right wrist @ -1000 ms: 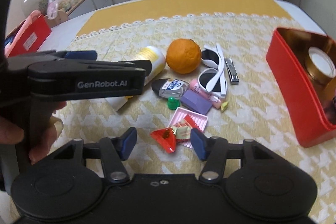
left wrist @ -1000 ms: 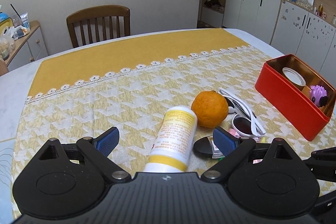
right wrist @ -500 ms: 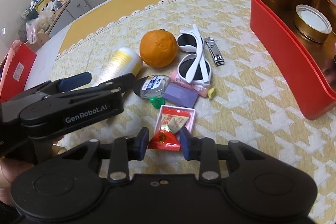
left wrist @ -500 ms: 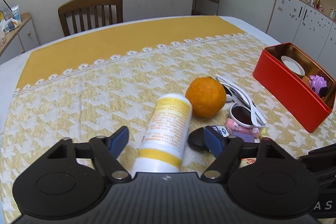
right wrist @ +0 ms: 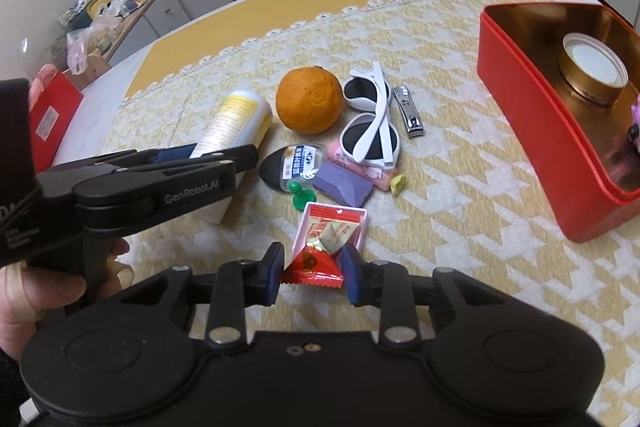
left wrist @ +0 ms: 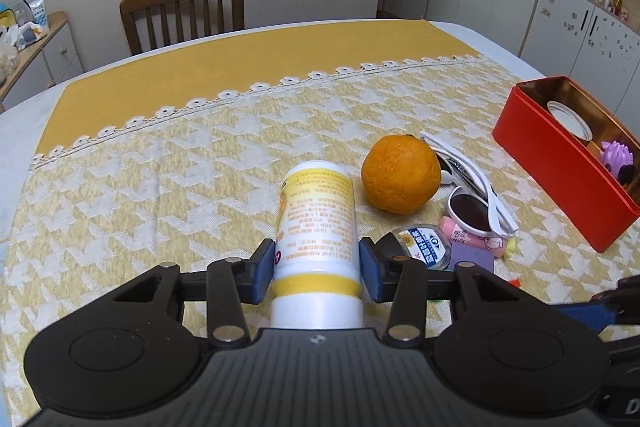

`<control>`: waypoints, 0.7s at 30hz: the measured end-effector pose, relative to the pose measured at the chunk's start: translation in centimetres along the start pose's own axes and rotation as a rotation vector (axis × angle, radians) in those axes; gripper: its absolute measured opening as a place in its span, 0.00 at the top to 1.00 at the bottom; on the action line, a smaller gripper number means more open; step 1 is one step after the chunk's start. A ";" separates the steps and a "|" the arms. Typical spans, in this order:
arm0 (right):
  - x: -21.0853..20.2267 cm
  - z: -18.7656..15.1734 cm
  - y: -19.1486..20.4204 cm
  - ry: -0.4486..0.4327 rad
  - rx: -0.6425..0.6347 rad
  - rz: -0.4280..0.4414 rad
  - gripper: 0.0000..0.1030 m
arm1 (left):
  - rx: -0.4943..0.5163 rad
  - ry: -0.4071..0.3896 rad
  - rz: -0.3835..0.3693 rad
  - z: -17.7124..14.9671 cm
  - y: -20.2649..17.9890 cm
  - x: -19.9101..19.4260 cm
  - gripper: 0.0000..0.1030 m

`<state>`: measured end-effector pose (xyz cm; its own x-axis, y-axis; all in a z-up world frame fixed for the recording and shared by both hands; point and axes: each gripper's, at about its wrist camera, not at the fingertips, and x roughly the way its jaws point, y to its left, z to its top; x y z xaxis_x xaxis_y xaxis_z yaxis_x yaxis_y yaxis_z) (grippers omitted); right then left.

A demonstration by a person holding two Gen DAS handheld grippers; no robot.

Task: Organize rigid objects
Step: 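Grasp the white-and-yellow bottle with the left tool while the right grasps the red candy packet, then carry the bottle with the left tool while the right carries the packet to the box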

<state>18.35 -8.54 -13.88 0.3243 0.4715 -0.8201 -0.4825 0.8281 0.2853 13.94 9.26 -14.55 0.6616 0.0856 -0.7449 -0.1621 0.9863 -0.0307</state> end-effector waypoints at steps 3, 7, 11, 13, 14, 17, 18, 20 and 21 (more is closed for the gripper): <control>-0.7 0.0 0.1 -0.018 -0.019 0.005 0.71 | 0.008 -0.003 0.014 -0.3 -0.1 -0.5 0.58; -1.8 0.2 0.1 -0.039 -0.056 0.002 0.71 | -0.003 -0.015 0.040 -0.3 0.0 -1.7 0.58; -2.9 0.5 -0.2 -0.057 -0.086 0.001 0.71 | -0.025 -0.013 0.054 0.1 0.0 -3.1 0.58; -3.4 0.6 -0.4 -0.065 -0.092 0.004 0.71 | -0.026 -0.019 0.057 0.3 -0.2 -4.0 0.58; -3.6 0.7 -0.5 -0.068 -0.093 0.003 0.71 | -0.033 -0.019 0.057 0.5 -0.3 -4.4 0.58; -4.5 1.0 -1.0 -0.084 -0.103 0.005 0.71 | -0.042 -0.017 0.050 1.0 -0.9 -5.4 0.58; -4.8 1.1 -1.2 -0.090 -0.104 0.003 0.71 | -0.038 -0.020 0.047 1.2 -1.2 -5.8 0.58; -5.4 1.3 -1.6 -0.103 -0.104 0.003 0.71 | -0.023 -0.027 0.039 1.6 -2.0 -6.5 0.58; -5.7 1.5 -1.9 -0.109 -0.104 0.002 0.71 | -0.019 -0.031 0.030 1.8 -2.5 -6.9 0.58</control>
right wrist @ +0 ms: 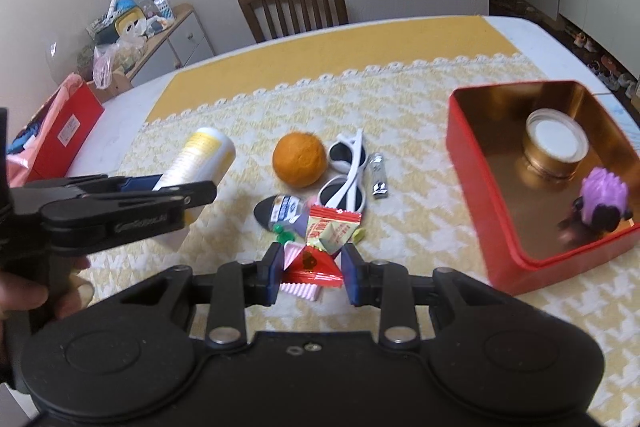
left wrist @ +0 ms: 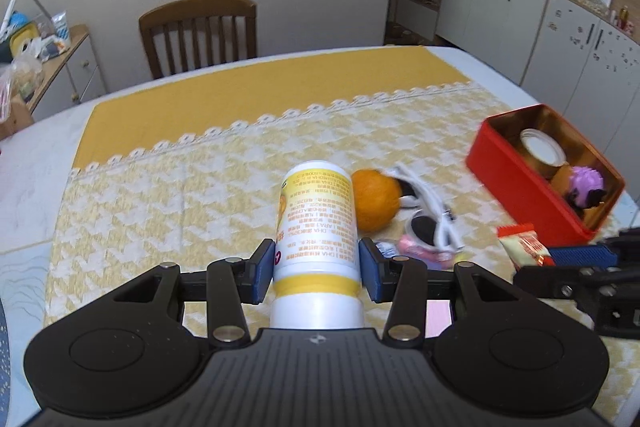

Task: Organize rigid objects
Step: 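Carry the bottle with the left tool while the right carries the packet to the box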

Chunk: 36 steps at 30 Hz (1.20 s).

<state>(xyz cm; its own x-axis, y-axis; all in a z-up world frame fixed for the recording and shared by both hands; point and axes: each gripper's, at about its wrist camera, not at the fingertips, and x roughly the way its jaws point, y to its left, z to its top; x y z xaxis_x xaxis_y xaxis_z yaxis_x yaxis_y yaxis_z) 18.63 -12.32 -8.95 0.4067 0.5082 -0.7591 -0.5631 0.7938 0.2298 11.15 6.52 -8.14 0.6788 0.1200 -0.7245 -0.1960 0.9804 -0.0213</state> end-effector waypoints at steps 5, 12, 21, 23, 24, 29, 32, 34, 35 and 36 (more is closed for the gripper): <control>-1.5 0.7 -1.4 -0.037 -0.004 -0.005 0.71 | 0.009 -0.013 -0.051 1.0 -2.4 -1.0 0.58; -2.9 1.4 -3.8 -0.070 0.003 -0.019 0.71 | 0.024 -0.024 -0.125 2.7 -6.2 -1.2 0.58; -3.9 1.8 -8.0 -0.086 0.001 -0.075 0.71 | 0.059 -0.019 -0.190 5.1 -11.7 0.7 0.58; -4.0 1.9 -9.0 -0.085 0.003 -0.089 0.71 | 0.076 -0.019 -0.200 5.6 -13.0 1.2 0.58; -4.1 1.9 -9.5 -0.084 0.003 -0.097 0.71 | 0.083 -0.014 -0.202 5.8 -13.7 1.6 0.58; -3.6 2.0 -12.0 -0.065 -0.013 -0.131 0.71 | 0.106 0.024 -0.221 6.9 -16.6 3.7 0.58; -2.8 2.2 -13.4 -0.042 -0.027 -0.144 0.71 | 0.098 0.063 -0.228 7.6 -18.0 5.3 0.58; -2.3 2.3 -14.1 -0.030 -0.051 -0.150 0.71 | 0.089 0.087 -0.238 8.1 -18.8 6.5 0.58; -2.0 2.3 -14.5 -0.024 -0.056 -0.149 0.71 | 0.085 0.103 -0.236 8.2 -19.2 7.1 0.58; -1.8 2.3 -14.8 -0.017 -0.065 -0.148 0.71 | 0.079 0.121 -0.232 8.4 -19.5 7.7 0.58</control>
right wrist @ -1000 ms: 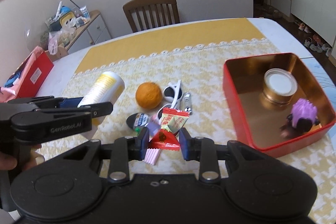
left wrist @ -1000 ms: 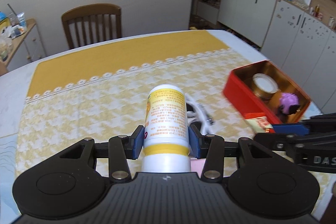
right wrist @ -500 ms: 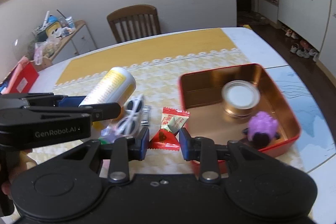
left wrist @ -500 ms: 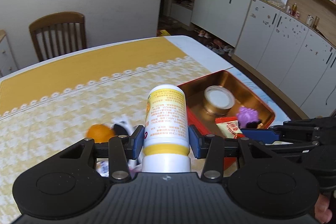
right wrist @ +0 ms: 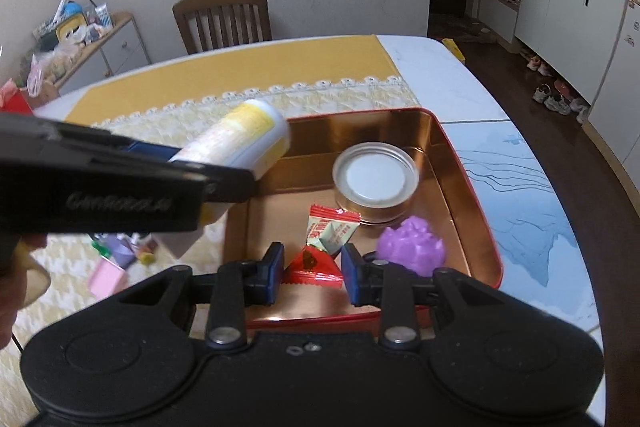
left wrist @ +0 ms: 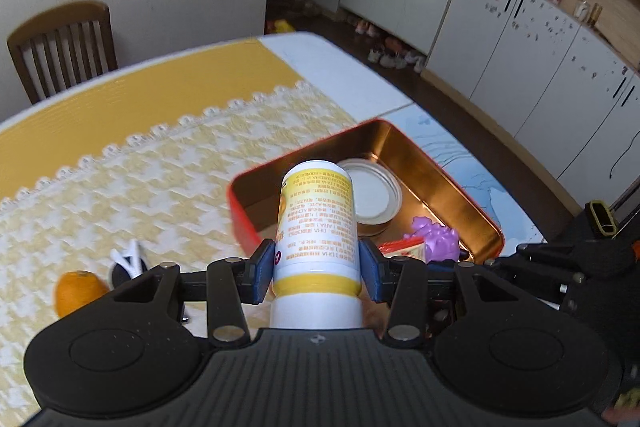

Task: Organize rigid objects
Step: 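Carry the bottle with the left tool while the right carries the packet to the box, then release the bottle into the red box while the right tool releases the packet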

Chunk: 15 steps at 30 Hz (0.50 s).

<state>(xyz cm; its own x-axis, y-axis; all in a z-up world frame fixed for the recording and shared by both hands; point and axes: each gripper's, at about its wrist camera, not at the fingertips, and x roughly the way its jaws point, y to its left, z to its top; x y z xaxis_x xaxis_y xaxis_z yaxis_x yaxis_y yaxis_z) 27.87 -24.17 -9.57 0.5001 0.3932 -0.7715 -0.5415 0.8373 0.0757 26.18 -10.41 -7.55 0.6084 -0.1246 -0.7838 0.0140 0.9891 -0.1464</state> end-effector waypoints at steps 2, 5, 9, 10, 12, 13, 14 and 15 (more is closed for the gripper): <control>0.6 -0.1 -0.3 0.017 -0.027 -0.002 0.71 | -0.009 0.022 0.013 0.3 -0.3 1.2 0.58; 1.3 -0.3 -0.6 0.034 -0.050 0.007 0.71 | -0.012 0.034 0.055 0.6 -1.0 2.6 0.58; 1.9 -0.4 -0.8 0.056 -0.081 0.031 0.71 | -0.031 0.052 0.104 0.8 -1.5 4.0 0.58; 1.9 -0.5 -0.8 0.056 -0.091 0.031 0.71 | -0.034 0.057 0.116 0.9 -1.6 4.4 0.58; 2.4 -0.4 -1.1 0.070 -0.098 0.046 0.71 | -0.035 0.063 0.126 1.0 -1.8 5.1 0.57; 2.5 -0.4 -1.2 0.075 -0.100 0.048 0.71 | -0.037 0.067 0.126 1.2 -1.9 5.4 0.57; 2.7 -0.4 -1.3 0.078 -0.105 0.047 0.71 | -0.042 0.079 0.124 1.3 -2.0 5.7 0.57; 2.9 -0.4 -1.4 0.081 -0.108 0.048 0.71 | -0.049 0.093 0.122 1.4 -2.1 6.0 0.57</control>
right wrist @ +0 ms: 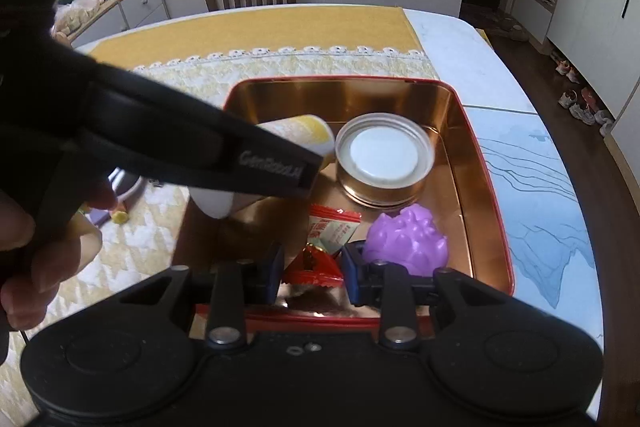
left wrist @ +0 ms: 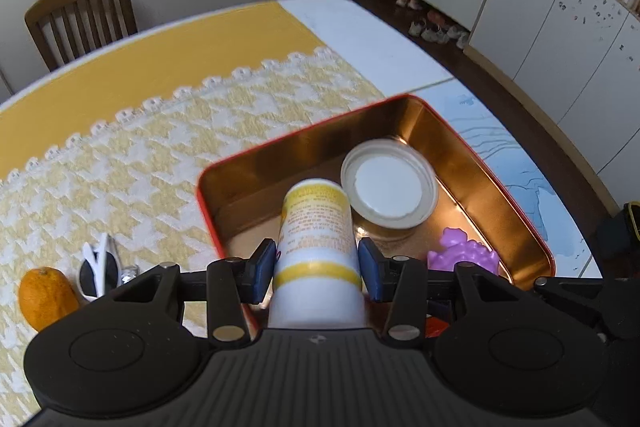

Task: Organize rigid objects
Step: 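Release the bottle into the red box while the right tool releases the packet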

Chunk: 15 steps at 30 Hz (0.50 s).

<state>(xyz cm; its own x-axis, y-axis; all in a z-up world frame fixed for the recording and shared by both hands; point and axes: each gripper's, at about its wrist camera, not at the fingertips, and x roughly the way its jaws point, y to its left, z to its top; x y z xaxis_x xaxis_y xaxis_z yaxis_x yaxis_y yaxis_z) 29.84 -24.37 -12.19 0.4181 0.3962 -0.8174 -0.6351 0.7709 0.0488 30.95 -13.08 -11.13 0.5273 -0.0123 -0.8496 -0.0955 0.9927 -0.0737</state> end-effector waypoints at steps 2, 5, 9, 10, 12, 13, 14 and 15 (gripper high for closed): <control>0.3 0.0 -0.4 0.011 0.005 0.015 0.71 | -0.012 0.018 0.005 0.1 -0.2 0.6 0.57; 0.6 0.0 -0.7 0.022 -0.010 0.028 0.71 | -0.027 0.033 0.014 0.2 -0.3 1.3 0.57; 1.0 0.2 -1.0 0.025 -0.016 0.026 0.71 | -0.042 0.034 0.013 0.7 -0.3 2.0 0.57; 1.1 0.2 -1.1 0.028 -0.014 0.025 0.71 | -0.035 0.032 0.015 0.8 -0.4 2.1 0.57; 1.4 0.2 -1.2 0.033 -0.009 0.025 0.71 | -0.034 0.031 0.019 1.0 -0.5 2.2 0.57; 1.5 0.2 -1.2 0.036 -0.008 0.025 0.71 | -0.037 0.032 0.019 1.1 -0.5 2.3 0.57; 1.6 0.2 -1.1 0.040 -0.007 0.025 0.71 | -0.038 0.033 0.019 1.2 -0.5 2.3 0.57; 1.6 0.1 -1.1 0.042 -0.006 0.028 0.70 | -0.039 0.033 0.018 1.2 -0.5 2.3 0.57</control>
<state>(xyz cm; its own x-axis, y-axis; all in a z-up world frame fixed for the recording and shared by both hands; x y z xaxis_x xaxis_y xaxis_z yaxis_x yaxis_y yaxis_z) 31.29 -24.50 -13.51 0.3727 0.3964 -0.8391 -0.6501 0.7567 0.0687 33.23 -13.47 -12.44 0.4975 0.0011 -0.8675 -0.1379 0.9874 -0.0779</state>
